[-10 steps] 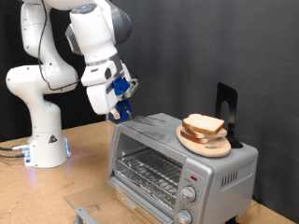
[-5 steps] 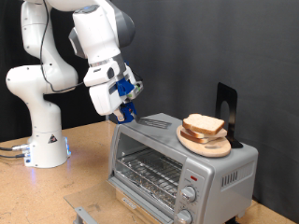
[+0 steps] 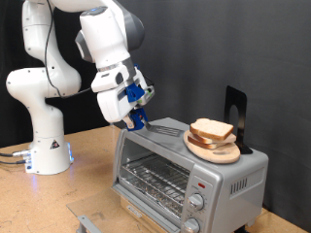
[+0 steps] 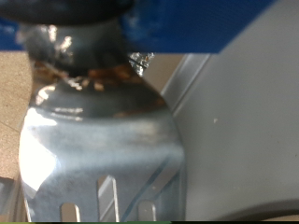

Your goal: Make a piece of toast with the oven

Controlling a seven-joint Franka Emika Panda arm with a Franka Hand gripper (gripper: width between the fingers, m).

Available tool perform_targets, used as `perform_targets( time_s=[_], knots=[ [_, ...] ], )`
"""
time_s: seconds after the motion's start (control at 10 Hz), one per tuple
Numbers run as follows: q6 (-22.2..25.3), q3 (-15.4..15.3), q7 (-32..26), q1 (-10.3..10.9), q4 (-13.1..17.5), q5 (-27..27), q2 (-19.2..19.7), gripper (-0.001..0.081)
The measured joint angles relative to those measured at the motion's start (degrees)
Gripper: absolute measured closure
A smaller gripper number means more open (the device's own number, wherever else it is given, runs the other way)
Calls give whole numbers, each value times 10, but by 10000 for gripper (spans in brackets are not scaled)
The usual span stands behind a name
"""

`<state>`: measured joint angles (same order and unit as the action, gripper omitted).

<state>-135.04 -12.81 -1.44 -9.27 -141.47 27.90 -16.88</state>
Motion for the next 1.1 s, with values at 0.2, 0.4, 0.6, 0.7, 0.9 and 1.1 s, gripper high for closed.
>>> perform_targets(
  time_s=[0.2,0.4,0.6,0.7,0.9,1.1],
  knots=[
    [-5,-4,3,0,6,0,9,413],
    [-13,-10,8,0,10,2,17,413],
    [-15,-14,8,1,13,12,18,413],
    [-15,-14,6,1,14,16,18,413],
    [-15,-14,1,2,14,21,16,413],
    [-15,-16,1,3,14,22,15,413]
  ],
)
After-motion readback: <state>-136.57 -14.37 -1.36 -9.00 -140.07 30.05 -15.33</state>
